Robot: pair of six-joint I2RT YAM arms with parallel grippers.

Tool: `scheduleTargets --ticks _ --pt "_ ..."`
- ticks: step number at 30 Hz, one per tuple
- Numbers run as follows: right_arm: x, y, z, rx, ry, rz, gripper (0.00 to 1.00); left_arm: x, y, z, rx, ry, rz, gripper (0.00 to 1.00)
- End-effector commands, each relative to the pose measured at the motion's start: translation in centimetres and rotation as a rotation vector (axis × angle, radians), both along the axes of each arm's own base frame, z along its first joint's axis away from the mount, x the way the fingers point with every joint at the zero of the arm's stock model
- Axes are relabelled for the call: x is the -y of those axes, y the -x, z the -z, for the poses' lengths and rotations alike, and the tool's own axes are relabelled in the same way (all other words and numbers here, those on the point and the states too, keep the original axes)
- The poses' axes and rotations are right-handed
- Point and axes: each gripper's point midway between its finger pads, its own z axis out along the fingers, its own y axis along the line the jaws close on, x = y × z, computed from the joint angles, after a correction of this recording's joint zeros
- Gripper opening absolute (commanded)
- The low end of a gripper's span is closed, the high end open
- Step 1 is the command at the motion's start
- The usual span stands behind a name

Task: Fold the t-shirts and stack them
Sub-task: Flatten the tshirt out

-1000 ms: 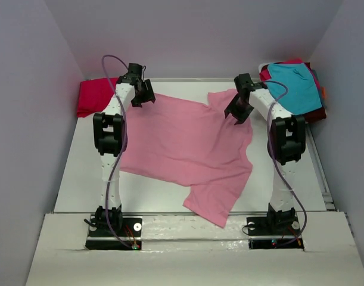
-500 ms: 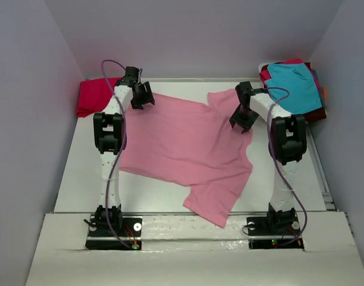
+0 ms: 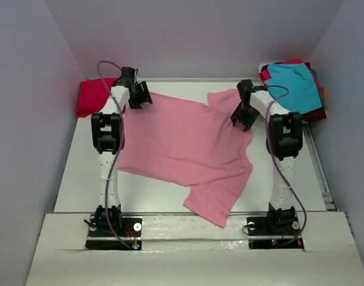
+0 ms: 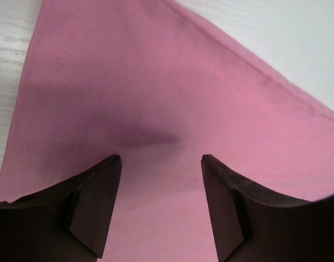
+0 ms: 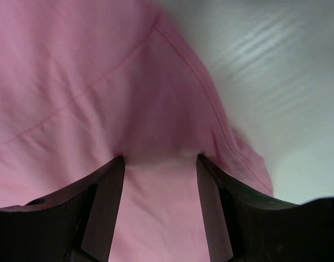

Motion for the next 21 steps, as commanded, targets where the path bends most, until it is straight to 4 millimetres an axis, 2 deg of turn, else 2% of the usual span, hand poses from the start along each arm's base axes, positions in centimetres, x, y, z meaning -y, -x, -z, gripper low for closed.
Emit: scheduleTargets --ticks 1,2,3,4,9,14,17,19,21 --pt "-0.4 -1.8 0.4 -0.012 -0.021 -0.044 0.61 -1.0 1.0 0.8 -0.042 -0.022 -0.032 0.73" --pt "-0.1 -2.5 0.5 -0.012 -0.027 -0.044 0.62 -1.1 1.2 0.7 -0.046 -0.029 -0.036 0.73" --pt "-0.4 -3.0 -0.2 0.004 -0.038 -0.054 0.62 -1.2 1.4 0.7 -0.051 -0.032 -0.04 0.73" --pt "-0.5 -2.8 0.9 -0.03 -0.041 -0.063 0.62 -1.3 1.8 1.1 -0.066 -0.037 -0.043 0.73" --pt "-0.1 -4.1 1.2 -0.029 -0.066 -0.067 0.64 -3.0 3.1 1.7 -0.108 -0.064 -0.093 0.73" --pt "1.2 -5.0 1.3 -0.017 -0.077 -0.052 0.65 -4.3 4.5 2.0 -0.142 -0.098 -0.139 0.73" --pt "1.7 -5.7 0.7 -0.005 -0.073 -0.059 0.65 -4.9 5.5 1.9 -0.161 -0.095 -0.172 0.73" --pt "1.8 -5.9 1.1 -0.011 -0.066 -0.076 0.66 -5.1 6.4 1.9 -0.175 -0.098 -0.193 0.73" --pt "1.8 -6.3 1.1 -0.008 -0.062 -0.089 0.67 -5.1 6.6 1.0 -0.154 -0.095 -0.205 0.73"
